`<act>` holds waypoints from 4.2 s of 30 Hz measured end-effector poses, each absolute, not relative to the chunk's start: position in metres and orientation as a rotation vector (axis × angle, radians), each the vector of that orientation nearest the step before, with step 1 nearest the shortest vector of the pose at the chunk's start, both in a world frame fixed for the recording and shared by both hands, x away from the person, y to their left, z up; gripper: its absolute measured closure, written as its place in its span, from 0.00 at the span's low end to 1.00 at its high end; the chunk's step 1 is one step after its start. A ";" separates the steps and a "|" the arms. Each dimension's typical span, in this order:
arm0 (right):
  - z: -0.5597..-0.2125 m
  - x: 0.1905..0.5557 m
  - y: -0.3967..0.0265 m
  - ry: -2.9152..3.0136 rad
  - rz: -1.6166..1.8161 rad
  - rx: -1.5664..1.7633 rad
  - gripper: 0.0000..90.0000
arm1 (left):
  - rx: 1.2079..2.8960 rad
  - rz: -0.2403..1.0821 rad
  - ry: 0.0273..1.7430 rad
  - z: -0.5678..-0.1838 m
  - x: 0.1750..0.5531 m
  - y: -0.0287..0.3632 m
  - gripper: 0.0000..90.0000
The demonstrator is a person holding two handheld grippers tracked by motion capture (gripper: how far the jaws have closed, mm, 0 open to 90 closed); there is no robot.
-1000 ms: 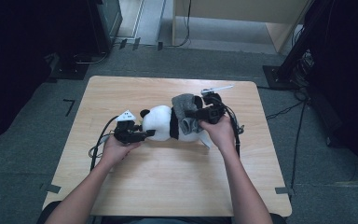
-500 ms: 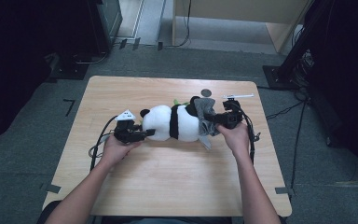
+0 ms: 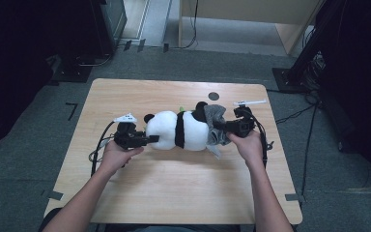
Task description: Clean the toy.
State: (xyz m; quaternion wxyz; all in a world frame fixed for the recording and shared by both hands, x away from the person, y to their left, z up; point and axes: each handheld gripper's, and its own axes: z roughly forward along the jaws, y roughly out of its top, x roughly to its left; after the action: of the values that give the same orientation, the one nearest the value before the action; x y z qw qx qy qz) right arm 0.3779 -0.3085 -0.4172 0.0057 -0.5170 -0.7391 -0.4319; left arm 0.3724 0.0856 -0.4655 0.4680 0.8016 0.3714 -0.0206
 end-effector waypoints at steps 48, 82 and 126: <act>-0.406 0.443 -0.246 -2.355 -1.474 -1.564 0.84 | 1.910 0.070 0.892 -0.499 0.390 0.095 0.39; -0.392 0.407 -0.140 -2.343 -1.401 -1.292 0.85 | 1.931 -0.032 0.875 -0.486 0.389 0.099 0.83; -0.432 0.445 -0.132 -2.398 -1.198 -1.411 0.85 | 1.894 0.101 0.926 -0.514 0.407 0.072 0.22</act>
State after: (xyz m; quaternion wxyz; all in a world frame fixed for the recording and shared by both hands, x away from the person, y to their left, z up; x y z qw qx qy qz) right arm 0.4447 -0.1317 -0.4317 0.0561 -0.4651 -0.7903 -0.3949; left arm 0.4072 0.0721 -0.5143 0.4930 0.7806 0.3819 0.0416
